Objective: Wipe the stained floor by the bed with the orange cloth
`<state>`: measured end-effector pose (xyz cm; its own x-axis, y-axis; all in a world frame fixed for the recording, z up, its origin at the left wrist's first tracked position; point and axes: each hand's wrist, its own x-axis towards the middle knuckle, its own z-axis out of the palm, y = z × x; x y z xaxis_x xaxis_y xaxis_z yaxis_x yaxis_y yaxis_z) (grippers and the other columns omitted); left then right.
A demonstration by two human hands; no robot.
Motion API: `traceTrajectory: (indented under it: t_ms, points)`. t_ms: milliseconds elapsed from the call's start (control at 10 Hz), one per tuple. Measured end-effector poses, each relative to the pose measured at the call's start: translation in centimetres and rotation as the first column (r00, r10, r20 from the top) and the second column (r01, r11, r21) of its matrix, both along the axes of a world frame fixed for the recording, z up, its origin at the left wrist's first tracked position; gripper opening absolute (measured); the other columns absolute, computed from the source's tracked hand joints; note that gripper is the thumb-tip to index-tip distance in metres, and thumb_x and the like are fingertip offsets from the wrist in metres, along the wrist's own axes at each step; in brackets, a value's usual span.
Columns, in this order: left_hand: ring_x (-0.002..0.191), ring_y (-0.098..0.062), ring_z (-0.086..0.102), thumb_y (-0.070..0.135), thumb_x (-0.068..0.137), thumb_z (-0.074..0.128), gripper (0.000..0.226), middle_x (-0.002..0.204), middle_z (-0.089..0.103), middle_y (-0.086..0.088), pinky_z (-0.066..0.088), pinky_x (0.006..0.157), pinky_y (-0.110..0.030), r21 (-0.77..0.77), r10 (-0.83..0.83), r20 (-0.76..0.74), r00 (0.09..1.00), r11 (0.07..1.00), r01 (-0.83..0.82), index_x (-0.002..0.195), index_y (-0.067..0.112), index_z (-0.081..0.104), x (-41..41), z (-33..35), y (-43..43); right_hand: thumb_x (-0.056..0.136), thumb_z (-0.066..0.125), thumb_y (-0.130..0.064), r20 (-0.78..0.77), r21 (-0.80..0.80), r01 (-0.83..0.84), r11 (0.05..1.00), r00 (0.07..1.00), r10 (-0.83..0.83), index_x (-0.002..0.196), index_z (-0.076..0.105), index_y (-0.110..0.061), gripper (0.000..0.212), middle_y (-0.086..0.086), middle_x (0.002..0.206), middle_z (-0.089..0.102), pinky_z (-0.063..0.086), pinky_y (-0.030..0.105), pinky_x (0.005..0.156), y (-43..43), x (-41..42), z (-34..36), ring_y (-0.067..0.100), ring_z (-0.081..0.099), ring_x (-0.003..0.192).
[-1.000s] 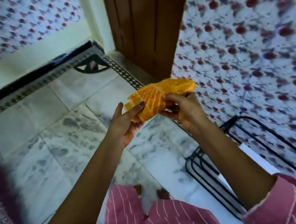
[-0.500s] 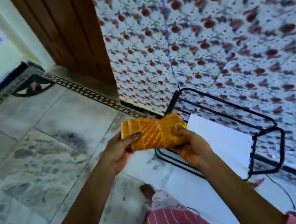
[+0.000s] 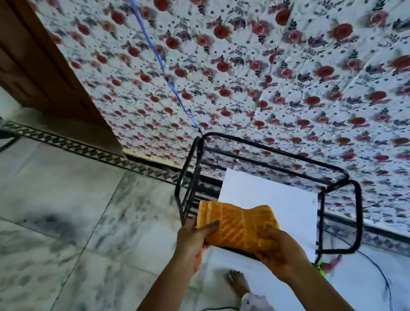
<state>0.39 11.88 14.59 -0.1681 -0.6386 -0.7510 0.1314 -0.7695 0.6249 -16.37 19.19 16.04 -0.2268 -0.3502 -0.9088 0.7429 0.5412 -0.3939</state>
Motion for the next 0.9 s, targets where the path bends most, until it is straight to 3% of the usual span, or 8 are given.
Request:
traceTrajectory:
  t_ms: [100, 200, 300, 400, 500, 600, 800, 900]
  points:
    - [0.078, -0.029, 0.063, 0.003, 0.075, 0.074, 0.015, 0.084, 0.067, -0.015, 0.055, 0.068, -0.037, -0.083, -0.021, 0.172, 0.985, 0.996, 0.036, 0.077, 0.015, 0.065, -4.8, -5.1, -2.4, 0.085, 0.054, 0.002, -0.003, 0.029, -0.047, 0.998, 0.999, 0.047, 0.084, 0.055, -0.006, 0.008, 0.005, 0.045, 0.056, 0.047, 0.033, 0.06, -2.8, -4.2, -5.2, 0.018, 0.059, 0.053]
    - [0.078, -0.027, 0.063, 0.008, 0.075, 0.075, 0.013, 0.076, 0.067, -0.009, 0.052, 0.069, -0.037, -0.162, -0.053, 0.279, 0.959, 0.982, 0.102, 0.075, 0.017, 0.067, -8.3, -10.2, -4.2, 0.082, 0.061, 0.002, -0.081, 0.09, -0.074, 0.993, 0.993, 0.081, 0.09, 0.06, -0.006, 0.011, 0.01, 0.071, 0.064, 0.046, 0.03, 0.063, -5.3, -7.6, -10.1, 0.022, 0.058, 0.074]
    - [0.067, -0.012, 0.062, 0.007, 0.077, 0.073, 0.015, 0.069, 0.064, 0.002, 0.049, 0.059, -0.019, -0.255, -0.041, 0.324, 0.945, 0.958, 0.13, 0.075, 0.02, 0.066, -11.1, -14.4, -6.2, 0.08, 0.061, 0.006, -0.154, 0.047, -0.114, 0.992, 0.981, 0.12, 0.086, 0.059, -0.006, 0.014, 0.014, 0.089, 0.061, 0.047, 0.03, 0.067, -7.7, -10.2, -14.9, 0.024, 0.057, 0.081]
    - [0.063, 0.003, 0.059, 0.028, 0.068, 0.077, 0.017, 0.07, 0.064, 0.005, 0.048, 0.059, -0.016, -0.286, -0.023, 0.354, 0.935, 0.949, 0.131, 0.08, 0.024, 0.066, -12.4, -19.0, -7.7, 0.078, 0.058, 0.012, -0.185, 0.039, -0.161, 0.986, 0.969, 0.166, 0.085, 0.058, -0.004, 0.017, 0.013, 0.088, 0.059, 0.05, 0.031, 0.069, -8.7, -11.6, -19.7, 0.026, 0.056, 0.08]
    - [0.092, -0.019, 0.066, 0.03, 0.061, 0.08, 0.052, 0.099, 0.07, -0.006, 0.055, 0.079, -0.035, -0.158, -0.078, 0.383, 0.92, 0.976, 0.149, 0.108, 0.013, 0.065, -12.3, -24.2, -7.4, 0.084, 0.056, 0.007, -0.159, 0.18, -0.227, 0.957, 0.954, 0.256, 0.1, 0.06, 0.0, 0.018, 0.016, 0.097, 0.063, 0.052, 0.031, 0.067, -8.5, -11.9, -24.3, 0.026, 0.061, 0.077]
    - [0.095, -0.021, 0.064, 0.005, 0.072, 0.073, 0.045, 0.101, 0.066, -0.004, 0.052, 0.068, -0.014, -0.127, -0.058, 0.442, 0.895, 0.984, 0.127, 0.116, 0.005, 0.061, -12.3, -25.7, -6.3, 0.092, 0.058, -0.013, -0.204, 0.301, -0.273, 0.914, 0.917, 0.342, 0.11, 0.055, -0.005, 0.02, 0.021, 0.1, 0.065, 0.054, 0.033, 0.063, -7.4, -11.5, -27.2, 0.028, 0.064, 0.077]
    - [0.079, 0.001, 0.058, 0.008, 0.083, 0.068, 0.038, 0.11, 0.061, 0.002, 0.046, 0.063, -0.005, -0.166, -0.043, 0.492, 0.87, 0.976, 0.143, 0.119, 0.009, 0.059, -11.9, -25.2, -4.3, 0.085, 0.067, -0.03, -0.316, 0.371, -0.316, 0.873, 0.841, 0.439, 0.109, 0.05, -0.017, 0.032, 0.013, 0.087, 0.062, 0.052, 0.037, 0.067, -6.0, -11.1, -27.8, 0.026, 0.058, 0.073]
    - [0.086, -0.004, 0.06, 0.009, 0.086, 0.065, 0.032, 0.11, 0.061, 0.007, 0.044, 0.067, -0.004, -0.174, -0.015, 0.486, 0.874, 0.978, 0.114, 0.117, 0.013, 0.061, -11.4, -23.5, -2.5, 0.077, 0.073, -0.03, -0.409, 0.502, -0.339, 0.796, 0.717, 0.564, 0.116, 0.048, -0.014, 0.049, 0.022, 0.107, 0.06, 0.052, 0.049, 0.082, -5.4, -10.2, -27.9, 0.038, 0.059, 0.091]
